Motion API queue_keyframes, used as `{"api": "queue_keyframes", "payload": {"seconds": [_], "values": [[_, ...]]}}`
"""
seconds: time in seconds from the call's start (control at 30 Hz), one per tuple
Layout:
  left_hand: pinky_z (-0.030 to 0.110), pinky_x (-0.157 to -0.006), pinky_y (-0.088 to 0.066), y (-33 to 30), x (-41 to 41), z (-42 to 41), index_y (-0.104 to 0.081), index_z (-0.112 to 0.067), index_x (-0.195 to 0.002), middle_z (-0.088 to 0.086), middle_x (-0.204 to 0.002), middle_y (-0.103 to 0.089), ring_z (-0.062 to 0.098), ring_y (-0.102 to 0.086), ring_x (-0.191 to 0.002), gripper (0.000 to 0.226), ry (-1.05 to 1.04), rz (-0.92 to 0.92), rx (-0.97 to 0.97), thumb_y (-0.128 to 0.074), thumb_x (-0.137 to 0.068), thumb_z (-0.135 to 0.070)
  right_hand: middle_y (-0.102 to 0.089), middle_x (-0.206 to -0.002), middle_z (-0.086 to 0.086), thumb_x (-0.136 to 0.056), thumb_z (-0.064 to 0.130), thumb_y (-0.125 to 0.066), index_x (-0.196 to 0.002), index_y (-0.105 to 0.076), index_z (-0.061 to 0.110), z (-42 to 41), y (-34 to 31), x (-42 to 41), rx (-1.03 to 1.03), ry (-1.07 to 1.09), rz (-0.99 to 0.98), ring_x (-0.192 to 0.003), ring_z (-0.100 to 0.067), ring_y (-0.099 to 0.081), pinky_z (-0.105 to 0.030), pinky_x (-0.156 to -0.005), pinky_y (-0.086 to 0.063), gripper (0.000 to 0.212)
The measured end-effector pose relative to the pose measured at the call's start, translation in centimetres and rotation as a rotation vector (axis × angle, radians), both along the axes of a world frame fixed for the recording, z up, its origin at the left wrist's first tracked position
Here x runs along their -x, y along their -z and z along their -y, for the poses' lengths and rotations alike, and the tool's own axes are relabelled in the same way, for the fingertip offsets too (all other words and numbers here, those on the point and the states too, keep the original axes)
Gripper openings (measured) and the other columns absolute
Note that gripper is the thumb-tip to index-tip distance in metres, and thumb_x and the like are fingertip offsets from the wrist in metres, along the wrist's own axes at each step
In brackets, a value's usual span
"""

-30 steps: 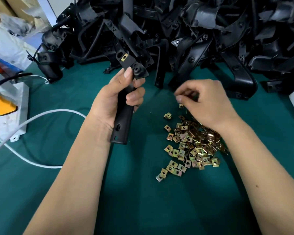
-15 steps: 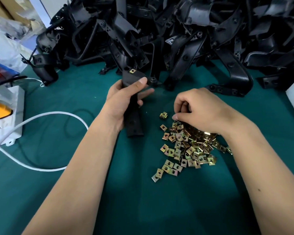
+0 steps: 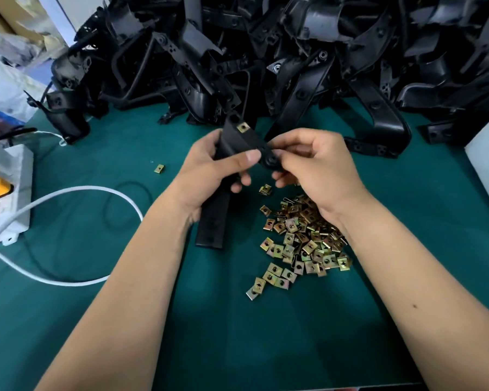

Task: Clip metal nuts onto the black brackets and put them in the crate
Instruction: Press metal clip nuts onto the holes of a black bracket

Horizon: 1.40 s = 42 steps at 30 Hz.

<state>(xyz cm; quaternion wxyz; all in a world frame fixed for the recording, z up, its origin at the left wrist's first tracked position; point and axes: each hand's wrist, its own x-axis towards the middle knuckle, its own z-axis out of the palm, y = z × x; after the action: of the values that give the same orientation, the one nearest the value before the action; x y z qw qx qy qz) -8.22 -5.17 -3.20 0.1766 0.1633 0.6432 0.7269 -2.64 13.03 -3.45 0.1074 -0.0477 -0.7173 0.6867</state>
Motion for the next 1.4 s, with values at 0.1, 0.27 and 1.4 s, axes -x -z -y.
{"api": "queue_keyframes", "payload": {"seconds": [0.1, 0.27, 1.4], "values": [[0.021, -0.044, -0.043, -0.3, -0.1, 0.2, -0.057, -0.004, -0.109, 0.011, -0.084, -0.063, 0.015, -0.056, -0.053, 0.032, 0.116, 0.022, 0.026, -0.074, -0.082, -0.009, -0.077, -0.081, -0.008, -0.094, 0.002, -0.069, -0.098, -0.078, 0.012, 0.1, 0.1, 0.0, 0.09, -0.001, 0.014, -0.068, -0.017, -0.071, -0.024, -0.059, -0.056, 0.014], [0.021, -0.045, -0.042, -0.5, 0.0, 0.4, -0.054, -0.002, -0.113, 0.015, -0.086, -0.058, 0.016, -0.053, -0.052, 0.035, 0.142, 0.044, 0.018, -0.071, -0.083, -0.008, -0.078, -0.087, -0.007, -0.094, -0.001, -0.069, -0.106, -0.076, 0.006, 0.1, -0.1, -0.1, 0.196, -0.066, 0.028, -0.078, -0.014, -0.075, -0.021, -0.067, -0.058, 0.015], [0.021, -0.045, -0.041, -0.3, 0.3, 0.6, -0.055, -0.003, -0.109, 0.007, -0.077, -0.061, 0.016, -0.052, -0.051, 0.034, 0.12, 0.076, 0.025, -0.074, -0.082, -0.011, -0.078, -0.086, -0.008, -0.091, -0.003, -0.071, -0.1, -0.077, 0.006, -0.6, -0.1, -0.2, 0.205, -0.106, 0.035, -0.079, -0.017, -0.074, -0.024, -0.069, -0.058, 0.013]]}}
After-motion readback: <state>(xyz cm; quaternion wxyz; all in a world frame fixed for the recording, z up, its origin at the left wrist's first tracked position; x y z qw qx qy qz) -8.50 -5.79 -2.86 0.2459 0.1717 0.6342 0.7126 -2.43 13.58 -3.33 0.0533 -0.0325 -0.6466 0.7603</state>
